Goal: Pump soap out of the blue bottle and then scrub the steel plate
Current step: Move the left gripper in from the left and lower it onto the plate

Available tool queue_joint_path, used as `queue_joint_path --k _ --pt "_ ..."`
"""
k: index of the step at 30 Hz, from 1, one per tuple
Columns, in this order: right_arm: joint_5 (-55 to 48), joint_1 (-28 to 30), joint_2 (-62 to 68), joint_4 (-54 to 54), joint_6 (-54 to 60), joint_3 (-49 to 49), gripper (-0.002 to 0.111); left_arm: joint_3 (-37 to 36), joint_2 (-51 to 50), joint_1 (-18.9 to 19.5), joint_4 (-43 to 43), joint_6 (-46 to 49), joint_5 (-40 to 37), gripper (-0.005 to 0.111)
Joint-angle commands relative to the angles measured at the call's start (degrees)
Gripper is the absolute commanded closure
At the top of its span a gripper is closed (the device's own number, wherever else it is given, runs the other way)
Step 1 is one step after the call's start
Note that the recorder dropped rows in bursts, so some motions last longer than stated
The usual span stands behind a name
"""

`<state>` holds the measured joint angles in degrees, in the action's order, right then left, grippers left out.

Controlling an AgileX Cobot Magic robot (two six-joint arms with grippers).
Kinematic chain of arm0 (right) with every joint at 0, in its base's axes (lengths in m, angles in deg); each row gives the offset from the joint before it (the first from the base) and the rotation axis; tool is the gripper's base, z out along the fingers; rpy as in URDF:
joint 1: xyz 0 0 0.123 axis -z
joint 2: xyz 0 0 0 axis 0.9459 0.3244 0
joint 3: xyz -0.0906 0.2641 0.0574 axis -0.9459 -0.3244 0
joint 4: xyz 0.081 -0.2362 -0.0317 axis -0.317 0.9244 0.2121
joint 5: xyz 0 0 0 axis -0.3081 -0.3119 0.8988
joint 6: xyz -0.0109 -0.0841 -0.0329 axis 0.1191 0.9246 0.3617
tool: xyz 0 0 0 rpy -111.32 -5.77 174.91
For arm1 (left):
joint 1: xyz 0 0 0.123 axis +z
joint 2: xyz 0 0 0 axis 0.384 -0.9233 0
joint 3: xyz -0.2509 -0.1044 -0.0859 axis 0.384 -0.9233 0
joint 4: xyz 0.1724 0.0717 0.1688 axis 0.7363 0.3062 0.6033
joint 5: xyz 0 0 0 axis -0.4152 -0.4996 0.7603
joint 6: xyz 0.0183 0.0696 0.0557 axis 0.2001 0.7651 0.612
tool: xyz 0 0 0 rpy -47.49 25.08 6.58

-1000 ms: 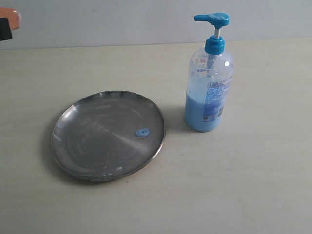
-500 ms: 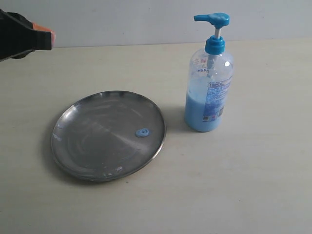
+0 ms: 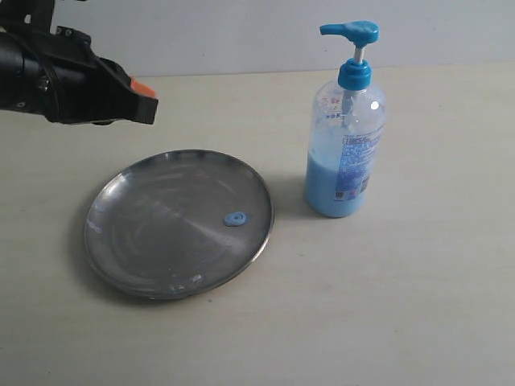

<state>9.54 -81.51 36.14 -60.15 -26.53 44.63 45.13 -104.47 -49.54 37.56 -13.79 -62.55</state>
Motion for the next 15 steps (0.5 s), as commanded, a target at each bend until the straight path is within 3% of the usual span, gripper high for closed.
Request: queue_joint_path --k 1,6,15 --pt "-1.71 -0.18 -1.36 -0.25 0.23 -0.08 0.108 5.02 -3.18 -0.42 0.21 2.91 -4.25 0.107" --pt "-3.46 -0.18 -3.77 -0.49 0.23 -0.08 0.108 10.47 -8.01 -0.42 0.29 5.25 -10.51 0.107" --pt "-5.25 -0.18 -5.21 -0.35 -1.04 -0.08 0.108 14.28 -17.15 -3.51 4.29 5.5 -11.68 0.107"
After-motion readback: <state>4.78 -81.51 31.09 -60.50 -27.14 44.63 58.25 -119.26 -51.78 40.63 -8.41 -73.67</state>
